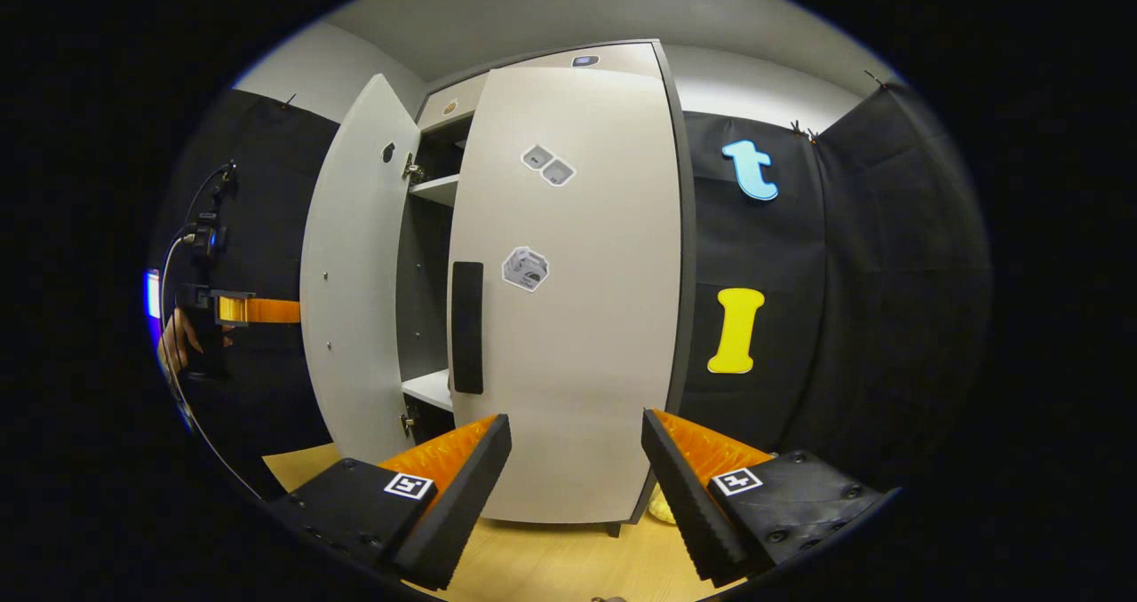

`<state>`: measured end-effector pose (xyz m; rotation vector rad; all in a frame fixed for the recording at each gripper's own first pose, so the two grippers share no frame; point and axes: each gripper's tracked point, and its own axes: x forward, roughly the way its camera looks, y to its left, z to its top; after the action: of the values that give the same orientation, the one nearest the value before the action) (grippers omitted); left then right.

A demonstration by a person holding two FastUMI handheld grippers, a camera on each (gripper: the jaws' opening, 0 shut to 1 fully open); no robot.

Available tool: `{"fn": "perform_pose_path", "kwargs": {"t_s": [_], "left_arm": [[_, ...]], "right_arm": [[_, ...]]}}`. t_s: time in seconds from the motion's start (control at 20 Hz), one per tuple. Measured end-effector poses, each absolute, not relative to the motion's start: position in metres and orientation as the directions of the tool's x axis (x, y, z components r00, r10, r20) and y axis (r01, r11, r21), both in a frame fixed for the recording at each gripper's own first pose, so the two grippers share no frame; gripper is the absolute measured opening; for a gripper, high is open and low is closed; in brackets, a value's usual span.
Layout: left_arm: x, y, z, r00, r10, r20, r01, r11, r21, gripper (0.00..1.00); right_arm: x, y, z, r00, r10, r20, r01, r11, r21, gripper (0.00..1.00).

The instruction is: Grab one shoe with the right hand and put it into the shoe cabinet, grab the other shoe with the left hand and put it into the shoe cabinet; then close the right door with the right hand and the left door with the left hand.

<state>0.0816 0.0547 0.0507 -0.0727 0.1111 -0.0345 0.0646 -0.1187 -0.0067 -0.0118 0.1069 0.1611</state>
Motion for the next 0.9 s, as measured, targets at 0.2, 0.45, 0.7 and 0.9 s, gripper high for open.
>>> {"fn": "perform_pose_path", "kwargs": {"t_s": [0.2, 0.45, 0.7, 0.9], "left_arm": [[0.084, 0.049, 0.048, 0.992, -0.061, -0.11, 0.051, 0.995, -0.085, 0.93], [0.071, 0.052, 0.046, 0.992, -0.042, -0.123, 0.034, 0.997, -0.066, 0.97], [0.059, 0.057, 0.042, 0.989, -0.031, -0.143, 0.027, 0.999, -0.036, 0.94], [0.056, 0.056, 0.04, 0.988, -0.03, -0.148, 0.031, 1.0, 0.0, 0.94]], "right_arm": [[0.061, -0.127, -0.005, 0.984, 0.144, -0.106, -0.145, 0.989, 0.005, 0.98], [0.059, -0.115, -0.006, 0.981, 0.157, -0.114, -0.157, 0.988, 0.007, 0.98], [0.059, -0.094, -0.005, 0.977, 0.18, -0.115, -0.182, 0.983, -0.004, 0.98], [0.055, -0.082, -0.002, 0.977, 0.18, -0.111, -0.182, 0.983, -0.008, 0.98]]}}
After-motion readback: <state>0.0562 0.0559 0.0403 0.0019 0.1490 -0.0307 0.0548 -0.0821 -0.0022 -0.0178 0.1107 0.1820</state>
